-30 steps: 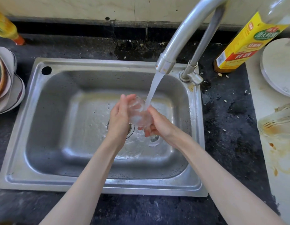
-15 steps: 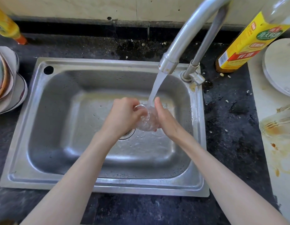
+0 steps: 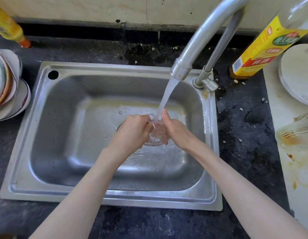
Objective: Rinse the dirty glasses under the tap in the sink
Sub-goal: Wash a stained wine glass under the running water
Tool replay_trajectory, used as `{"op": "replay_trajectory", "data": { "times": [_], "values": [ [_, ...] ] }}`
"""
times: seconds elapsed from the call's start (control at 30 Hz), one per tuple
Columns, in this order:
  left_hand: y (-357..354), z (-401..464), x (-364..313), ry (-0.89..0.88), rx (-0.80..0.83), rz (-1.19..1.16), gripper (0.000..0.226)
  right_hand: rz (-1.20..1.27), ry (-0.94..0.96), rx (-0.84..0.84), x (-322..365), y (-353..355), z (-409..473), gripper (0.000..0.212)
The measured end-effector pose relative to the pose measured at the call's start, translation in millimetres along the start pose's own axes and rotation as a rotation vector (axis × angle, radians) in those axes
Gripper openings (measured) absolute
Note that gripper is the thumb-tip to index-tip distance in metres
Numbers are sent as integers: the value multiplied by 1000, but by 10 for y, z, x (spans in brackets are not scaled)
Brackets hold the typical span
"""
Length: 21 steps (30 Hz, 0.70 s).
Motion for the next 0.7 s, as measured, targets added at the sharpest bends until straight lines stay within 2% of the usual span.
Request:
{"op": "replay_trajectory", "data": {
  "times": [0.1, 0.17, 0.23, 0.33, 0.37, 0.47, 0.53, 0.6, 0.63, 0.7],
  "values": [
    [-98, -44, 116, 179, 118, -335, 38, -28, 188, -157, 80, 66, -121, 67],
    [-136, -30, 154, 182, 153, -443, 34, -80, 196, -206, 75, 40, -173, 65],
    [-98, -21, 116, 57, 65, -362, 22, -22, 107, -268, -9, 26, -128, 62],
    [29, -61, 13, -142, -199, -192, 30, 125, -66, -192, -106, -28, 16, 93],
    [62, -82, -28, -213, -265, -138, 31, 203, -115, -147, -132, -43, 52, 94],
    [92, -129, -79, -363, -360, -108, 30, 396, -172, -20, -129, -43, 33, 73],
    [77, -154, -99, -396, -302, -241, 29, 485, -183, 8, -147, -32, 9, 70],
    [2, -164, -125, -385, -127, -423, 31, 583, -152, 23, -145, -42, 14, 72],
    [-29, -172, -138, -367, -61, -474, 39, 643, -148, 39, -120, -69, 24, 71],
    [-65, -163, -129, -337, -37, -522, 59, 686, -120, 85, -66, -116, 35, 69]
  ]
}}
Point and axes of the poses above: each hand's wrist, its own z-axis towards the middle knuckle, its own y-axis out of the back of the hand, x = y × z, the point moved 5 cm from there along z, towards the middle knuckle, and after that the axes turned 3 degrees about -y, right-handed, at the moved point
